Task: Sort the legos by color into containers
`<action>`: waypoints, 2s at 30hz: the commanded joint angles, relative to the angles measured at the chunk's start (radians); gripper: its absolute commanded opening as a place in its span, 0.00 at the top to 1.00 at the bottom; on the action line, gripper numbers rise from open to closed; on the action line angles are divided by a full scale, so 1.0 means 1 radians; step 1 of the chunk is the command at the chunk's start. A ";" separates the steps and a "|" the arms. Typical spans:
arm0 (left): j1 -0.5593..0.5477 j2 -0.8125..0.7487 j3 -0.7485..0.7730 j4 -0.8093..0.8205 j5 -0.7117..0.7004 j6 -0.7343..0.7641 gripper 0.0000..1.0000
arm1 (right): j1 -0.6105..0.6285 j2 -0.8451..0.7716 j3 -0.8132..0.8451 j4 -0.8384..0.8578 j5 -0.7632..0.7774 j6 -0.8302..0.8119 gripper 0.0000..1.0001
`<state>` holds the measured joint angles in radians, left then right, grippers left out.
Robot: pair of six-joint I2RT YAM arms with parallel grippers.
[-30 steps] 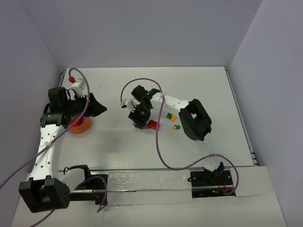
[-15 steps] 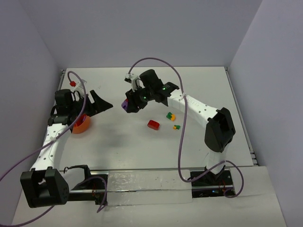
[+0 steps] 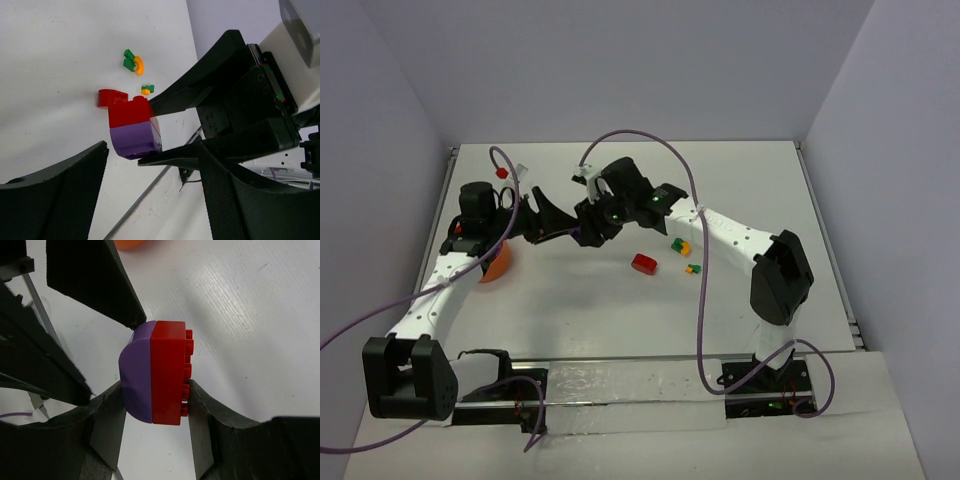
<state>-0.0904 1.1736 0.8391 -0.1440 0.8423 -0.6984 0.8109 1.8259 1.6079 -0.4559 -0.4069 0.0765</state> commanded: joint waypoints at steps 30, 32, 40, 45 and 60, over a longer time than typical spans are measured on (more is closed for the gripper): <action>-0.015 0.018 0.024 -0.047 0.024 0.110 1.00 | 0.031 -0.103 -0.010 0.047 0.007 -0.054 0.29; -0.011 0.010 0.058 -0.108 0.038 0.196 1.00 | 0.022 -0.112 -0.013 0.035 -0.040 -0.054 0.14; -0.005 0.049 0.178 -0.442 0.239 0.679 1.00 | -0.098 -0.149 -0.042 0.005 -0.363 -0.044 0.04; -0.005 0.064 0.234 -0.657 0.336 0.978 1.00 | -0.159 -0.137 -0.046 -0.003 -0.570 -0.064 0.10; -0.017 0.035 0.245 -0.705 0.431 1.107 1.00 | -0.118 -0.131 -0.051 0.011 -0.705 -0.082 0.21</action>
<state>-0.0987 1.2443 1.0630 -0.8722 1.2068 0.3877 0.6640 1.7226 1.5517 -0.4572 -1.0763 0.0239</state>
